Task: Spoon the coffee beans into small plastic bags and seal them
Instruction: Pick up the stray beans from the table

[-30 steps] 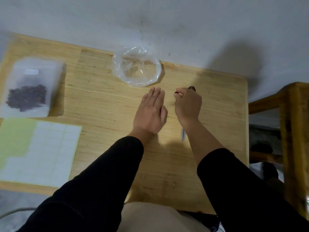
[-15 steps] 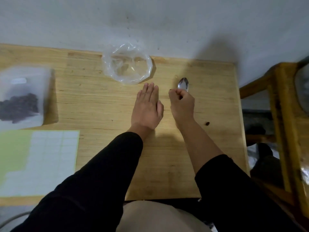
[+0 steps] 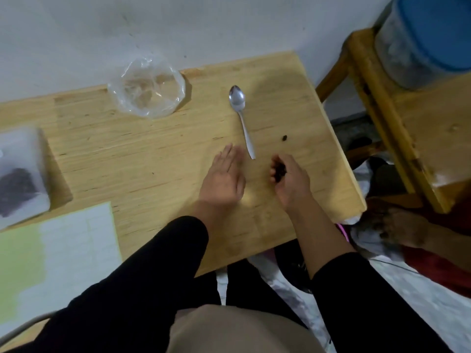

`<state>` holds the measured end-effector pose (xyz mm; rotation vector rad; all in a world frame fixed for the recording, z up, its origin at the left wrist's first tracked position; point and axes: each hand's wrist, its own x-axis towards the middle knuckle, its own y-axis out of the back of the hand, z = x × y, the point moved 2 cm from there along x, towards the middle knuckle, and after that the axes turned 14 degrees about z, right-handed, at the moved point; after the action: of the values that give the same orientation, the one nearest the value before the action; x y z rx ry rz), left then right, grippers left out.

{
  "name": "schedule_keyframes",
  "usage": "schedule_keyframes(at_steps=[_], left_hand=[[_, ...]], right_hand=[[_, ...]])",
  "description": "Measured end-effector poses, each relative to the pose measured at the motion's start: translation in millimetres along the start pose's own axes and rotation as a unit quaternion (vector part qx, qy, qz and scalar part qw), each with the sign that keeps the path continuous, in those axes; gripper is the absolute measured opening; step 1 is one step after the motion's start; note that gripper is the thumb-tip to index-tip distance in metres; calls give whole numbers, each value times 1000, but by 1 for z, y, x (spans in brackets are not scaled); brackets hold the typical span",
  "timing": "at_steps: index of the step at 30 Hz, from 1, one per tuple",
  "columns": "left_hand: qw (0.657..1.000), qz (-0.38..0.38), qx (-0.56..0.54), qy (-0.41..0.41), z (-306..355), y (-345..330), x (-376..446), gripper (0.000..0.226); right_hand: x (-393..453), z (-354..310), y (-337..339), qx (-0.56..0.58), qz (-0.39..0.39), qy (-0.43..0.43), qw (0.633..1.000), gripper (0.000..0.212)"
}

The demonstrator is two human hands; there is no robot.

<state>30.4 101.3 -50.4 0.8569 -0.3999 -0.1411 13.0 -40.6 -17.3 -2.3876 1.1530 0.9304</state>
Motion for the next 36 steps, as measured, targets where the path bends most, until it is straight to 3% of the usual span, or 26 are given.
schedule_keyframes(at_steps=[6,11,15,21,30,36], left_hand=[[993,-25,-53,-98,37,-31,-12,46],[999,-31,15,-17,63,-53,-7,53],[997,-36,75,-4,63,-59,-7,57],[997,-16,80,-2,64,-59,-5,54],[996,-32,82,1,65,-58,-6,57],[999,-8,31,-7,64,-54,-5,55]], right_hand=[[18,-17,21,-205,61,162,963,21],[38,-37,21,-332,45,255,907,25],[50,-49,14,-374,26,319,870,29],[66,-51,-1,-441,17,371,817,27],[66,-44,1,-455,17,408,791,27],[70,-45,-6,-502,0,431,750,28]])
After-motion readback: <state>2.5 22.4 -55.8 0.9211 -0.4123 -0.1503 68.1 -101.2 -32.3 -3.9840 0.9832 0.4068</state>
